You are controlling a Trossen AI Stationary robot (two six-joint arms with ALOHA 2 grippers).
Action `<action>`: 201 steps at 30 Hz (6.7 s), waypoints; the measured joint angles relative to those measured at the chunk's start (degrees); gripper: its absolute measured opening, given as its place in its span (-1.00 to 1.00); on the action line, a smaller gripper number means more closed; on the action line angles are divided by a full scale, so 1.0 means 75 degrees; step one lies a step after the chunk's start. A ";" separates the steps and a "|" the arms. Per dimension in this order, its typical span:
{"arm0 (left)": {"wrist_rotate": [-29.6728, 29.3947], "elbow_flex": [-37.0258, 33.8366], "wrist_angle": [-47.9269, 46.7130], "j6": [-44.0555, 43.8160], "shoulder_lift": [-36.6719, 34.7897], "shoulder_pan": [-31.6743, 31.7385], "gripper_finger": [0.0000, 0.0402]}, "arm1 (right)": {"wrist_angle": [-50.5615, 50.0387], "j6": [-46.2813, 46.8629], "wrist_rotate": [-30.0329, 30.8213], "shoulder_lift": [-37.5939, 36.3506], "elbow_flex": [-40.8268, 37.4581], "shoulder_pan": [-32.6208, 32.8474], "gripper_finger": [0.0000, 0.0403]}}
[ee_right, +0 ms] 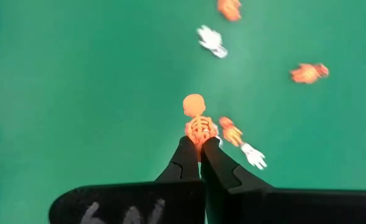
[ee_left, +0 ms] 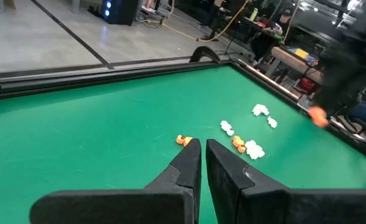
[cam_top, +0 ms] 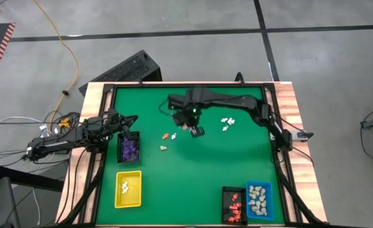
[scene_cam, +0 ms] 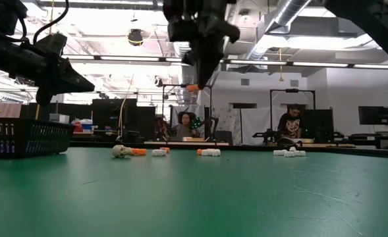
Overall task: Sort Halloween decoration
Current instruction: Put the orange skeleton toy into the bottom black basket
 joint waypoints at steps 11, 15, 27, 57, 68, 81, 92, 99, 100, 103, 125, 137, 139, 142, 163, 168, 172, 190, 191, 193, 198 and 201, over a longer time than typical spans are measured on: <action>-0.0003 0.0001 0.0000 0.0023 0.0000 -0.0002 -0.93 | -0.0129 0.0928 -0.0008 0.0000 0.0000 0.1517 -0.95; -0.0003 0.0001 0.0000 0.0015 0.0000 0.0000 -0.93 | -0.0446 0.1438 -0.0026 0.0000 0.0000 0.2086 -0.95; -0.0009 0.0000 0.0000 -0.0032 0.0000 -0.0003 -0.93 | -0.1140 0.4035 -0.0198 0.0000 0.0000 0.4109 -0.95; -0.0114 -0.0001 0.0012 -0.0149 -0.0003 0.0000 -0.93 | -0.1353 1.3810 0.0252 -0.0283 0.0006 0.7402 -0.95; -0.0146 -0.0001 0.0012 -0.0172 -0.0003 -0.0003 -0.93 | -0.1345 1.5226 0.1081 -0.0289 -0.0129 0.7662 -0.95; -0.0155 -0.0001 0.0012 -0.0172 -0.0003 -0.0003 -0.93 | -0.0855 1.5475 0.1250 -0.0994 -0.1858 0.7848 -0.96; -0.0157 -0.0001 0.0008 -0.0172 -0.0001 -0.0001 -0.93 | 0.2315 1.5461 0.1301 -0.2690 -0.5375 0.7606 -0.96; -0.0154 -0.0001 0.0006 -0.0172 -0.0001 -0.0003 -0.93 | 0.3642 1.5455 0.1208 -0.2990 -0.6718 0.7555 -0.96; -0.0154 -0.0001 0.0007 -0.0172 -0.0002 -0.0002 -0.93 | 0.3705 1.5453 0.1190 -0.2990 -0.6795 0.7560 -0.96; -0.0154 -0.0001 0.0006 -0.0172 -0.0003 0.0000 -0.93 | 0.3763 1.5451 0.1192 -0.2993 -0.6897 0.7560 -0.94; -0.0130 -0.0001 0.0003 -0.0172 -0.0003 0.0000 -0.93 | 0.3857 1.5312 0.0782 -0.2990 -0.6977 0.7536 -0.50; -0.0073 0.0001 0.0003 -0.0256 0.0000 -0.0003 -0.93 | 0.4272 1.1981 0.0815 -0.3491 -0.6329 0.6194 -0.49; -0.0073 0.0001 0.0003 -0.0259 -0.0003 -0.0003 -0.93 | 0.4281 1.1228 0.0816 -0.3573 -0.6215 0.5752 -0.49; -0.0070 0.0000 0.0003 -0.0259 -0.0001 -0.0003 -0.93 | 0.4286 0.9929 0.0819 -0.3617 -0.6113 0.5059 -0.49; -0.0067 0.0001 0.0003 -0.0440 -0.0003 -0.0003 -0.93 | 0.6057 0.2000 0.0843 -0.3426 -0.6069 0.0361 -0.49; -0.0065 0.0001 0.0003 -0.0454 -0.0001 -0.0002 -0.93 | 0.6547 0.1325 0.0822 -0.3189 -0.6058 -0.0243 -0.49; -0.0066 0.0000 0.0003 -0.0460 -0.0003 -0.0002 -0.93 | 0.6873 0.1744 0.0822 -0.2769 -0.6067 -0.0560 -0.49; -0.0252 -0.0001 0.0006 -0.0458 0.0114 -0.0002 -0.93 | 0.6760 0.0298 0.0833 -0.1751 -0.6063 -0.0401 -0.49; -0.0251 -0.0001 0.0006 -0.0458 0.0114 0.0000 -0.93 | 0.6720 0.0266 0.0845 -0.1722 -0.6064 -0.0401 -0.49; -0.0248 0.0000 0.0006 -0.0458 0.0114 -0.0001 -0.93 | 0.6713 0.0195 0.0842 -0.1583 -0.6078 -0.0396 -0.49; -0.0247 -0.0001 0.0006 -0.0439 0.0114 -0.0002 -0.93 | 0.6757 0.0058 0.0842 -0.1391 -0.6034 -0.0421 -0.49; -0.0248 -0.0001 0.0006 -0.0431 0.0114 0.0000 -0.93 | 0.6594 0.0009 0.0879 -0.1364 -0.6045 -0.0469 -0.49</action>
